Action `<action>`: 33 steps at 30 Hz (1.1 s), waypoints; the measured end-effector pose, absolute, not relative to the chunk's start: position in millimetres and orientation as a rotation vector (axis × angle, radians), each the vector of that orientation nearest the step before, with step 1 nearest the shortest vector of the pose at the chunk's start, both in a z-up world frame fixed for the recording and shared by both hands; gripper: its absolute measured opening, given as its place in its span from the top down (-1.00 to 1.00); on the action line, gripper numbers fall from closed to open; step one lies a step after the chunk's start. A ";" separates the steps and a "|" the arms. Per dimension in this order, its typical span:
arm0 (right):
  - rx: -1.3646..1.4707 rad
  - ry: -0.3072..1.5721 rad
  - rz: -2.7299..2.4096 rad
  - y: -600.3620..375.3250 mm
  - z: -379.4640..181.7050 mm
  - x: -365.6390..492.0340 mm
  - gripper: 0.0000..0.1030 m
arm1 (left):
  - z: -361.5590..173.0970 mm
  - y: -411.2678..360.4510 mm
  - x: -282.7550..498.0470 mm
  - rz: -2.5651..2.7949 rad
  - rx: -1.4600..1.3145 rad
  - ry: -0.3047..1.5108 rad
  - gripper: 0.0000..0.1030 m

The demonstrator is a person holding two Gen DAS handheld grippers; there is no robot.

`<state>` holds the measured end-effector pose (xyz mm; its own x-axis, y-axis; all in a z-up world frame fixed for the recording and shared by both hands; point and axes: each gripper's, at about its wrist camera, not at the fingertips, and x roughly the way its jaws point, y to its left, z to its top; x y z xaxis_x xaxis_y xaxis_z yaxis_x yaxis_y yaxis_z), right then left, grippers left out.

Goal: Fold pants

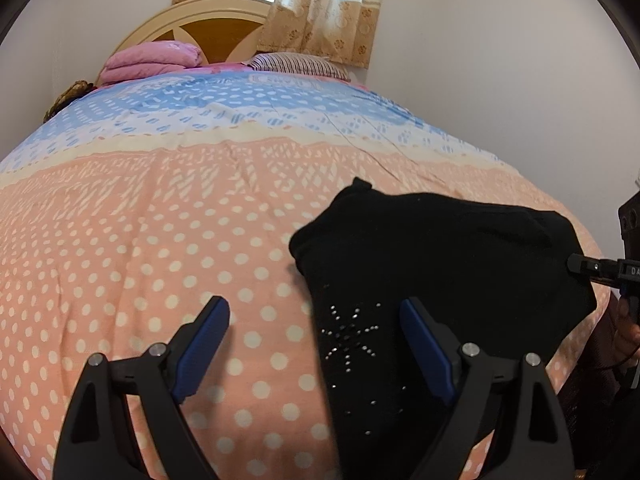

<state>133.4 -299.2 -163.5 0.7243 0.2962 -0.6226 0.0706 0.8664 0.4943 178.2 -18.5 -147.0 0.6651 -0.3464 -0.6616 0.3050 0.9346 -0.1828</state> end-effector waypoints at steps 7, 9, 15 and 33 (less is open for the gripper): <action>0.553 0.770 0.095 -311.0 -187.1 137.9 0.70 | -151.1 -32.0 176.7 -0.340 0.010 0.744 -0.86; 0.545 0.773 0.093 -311.7 -185.7 137.6 0.68 | -152.7 -33.1 176.5 -0.335 0.010 0.749 -0.87; 0.422 0.736 -0.037 -299.8 -162.2 125.6 0.30 | -148.5 -34.2 174.7 -0.314 0.035 0.750 -0.91; 0.086 0.804 0.161 -200.3 -184.3 134.4 0.08 | -145.3 -48.2 216.5 -0.271 0.135 0.790 -0.98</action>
<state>134.4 -200.3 -184.3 0.6825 0.1761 -0.7094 -0.1106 0.9842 0.1379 216.5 -48.2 -145.3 0.6718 -0.1894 -0.7161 0.2898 0.9569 0.0188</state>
